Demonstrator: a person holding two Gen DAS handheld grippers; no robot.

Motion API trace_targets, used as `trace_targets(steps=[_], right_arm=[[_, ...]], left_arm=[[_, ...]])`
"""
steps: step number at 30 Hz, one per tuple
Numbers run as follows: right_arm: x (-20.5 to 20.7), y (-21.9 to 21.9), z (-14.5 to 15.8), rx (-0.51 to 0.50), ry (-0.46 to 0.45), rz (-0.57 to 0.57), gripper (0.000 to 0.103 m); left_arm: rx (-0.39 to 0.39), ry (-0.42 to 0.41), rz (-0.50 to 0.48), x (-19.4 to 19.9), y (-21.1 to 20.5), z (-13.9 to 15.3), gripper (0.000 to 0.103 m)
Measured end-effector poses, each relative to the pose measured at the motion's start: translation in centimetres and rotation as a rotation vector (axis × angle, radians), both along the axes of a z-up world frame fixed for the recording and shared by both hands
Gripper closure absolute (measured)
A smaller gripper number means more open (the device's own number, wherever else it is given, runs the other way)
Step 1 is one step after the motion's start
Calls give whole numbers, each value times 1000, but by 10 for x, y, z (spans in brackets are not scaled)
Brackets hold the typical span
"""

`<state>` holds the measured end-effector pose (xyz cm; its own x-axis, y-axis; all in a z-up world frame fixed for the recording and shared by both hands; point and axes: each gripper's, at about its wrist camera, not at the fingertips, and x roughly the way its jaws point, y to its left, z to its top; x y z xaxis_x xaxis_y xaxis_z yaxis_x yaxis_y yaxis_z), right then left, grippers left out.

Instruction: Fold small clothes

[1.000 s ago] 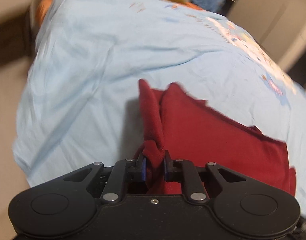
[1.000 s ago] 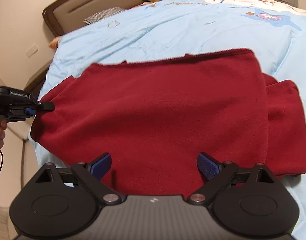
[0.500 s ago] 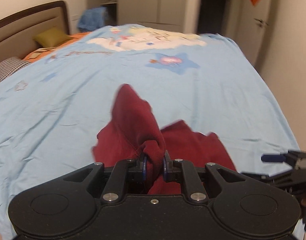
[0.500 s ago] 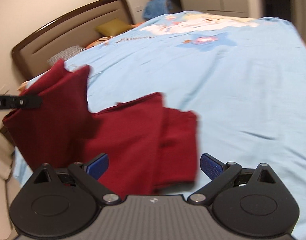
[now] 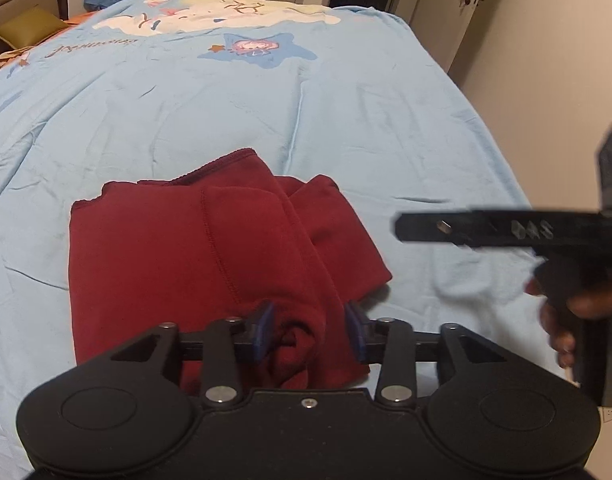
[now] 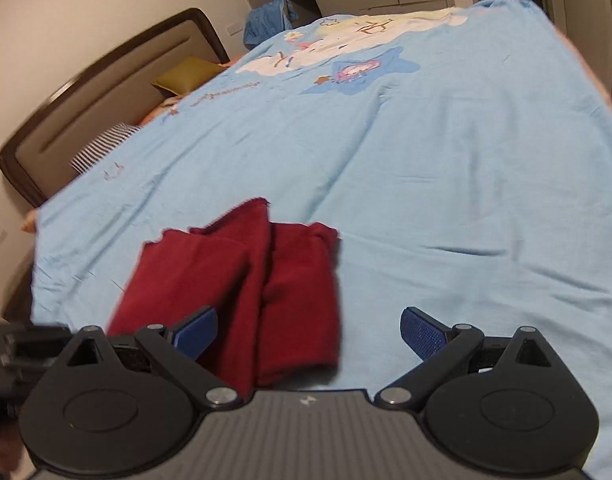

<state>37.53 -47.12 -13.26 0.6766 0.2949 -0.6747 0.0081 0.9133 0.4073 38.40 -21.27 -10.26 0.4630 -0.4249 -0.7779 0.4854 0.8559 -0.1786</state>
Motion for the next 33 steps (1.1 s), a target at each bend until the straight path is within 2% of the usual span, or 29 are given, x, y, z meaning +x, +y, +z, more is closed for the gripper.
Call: trace_targets(steps=[2, 5, 8, 11, 13, 15, 18, 20, 22, 23, 24, 26, 29, 31, 33], right_arm=[[12, 3, 0, 53, 8, 19, 4], [33, 18, 0, 93, 14, 70, 13], [51, 39, -5, 99, 26, 127, 20], [66, 60, -14, 78, 61, 169, 27], [73, 70, -20, 51, 74, 184, 31], [81, 75, -26, 36, 102, 165, 38], [89, 77, -30, 36, 115, 120, 49], [94, 77, -32, 38, 115, 111, 55], [96, 77, -35, 32, 126, 104, 66], [98, 76, -37, 32, 132, 101, 75], [98, 75, -37, 35, 131, 98, 81], [95, 73, -33, 24, 115, 102, 86], [88, 73, -23, -25, 84, 121, 87], [83, 68, -20, 1, 97, 126, 83], [77, 63, -19, 58, 124, 127, 72]], left_arm=[[13, -40, 20, -11, 5, 5, 43], [49, -109, 37, -31, 15, 7, 33], [150, -170, 43, -51, 23, -1, 31], [268, -208, 9, -63, 26, -15, 31], [304, -219, -31, -67, 25, -22, 31], [322, -242, -77, -68, 20, -25, 34], [341, -289, -134, -68, 10, -26, 45], [354, -290, -148, -65, 6, -27, 71], [346, -264, -139, -63, 4, -28, 88], [336, -251, -135, -62, 5, -28, 92], [327, -249, -131, -62, 7, -27, 93], [313, -254, -134, -65, 10, -25, 96], [298, -249, -130, -66, 13, -25, 97], [277, -232, -107, -64, 17, -25, 97], [239, -200, -62, -57, 23, -24, 97]])
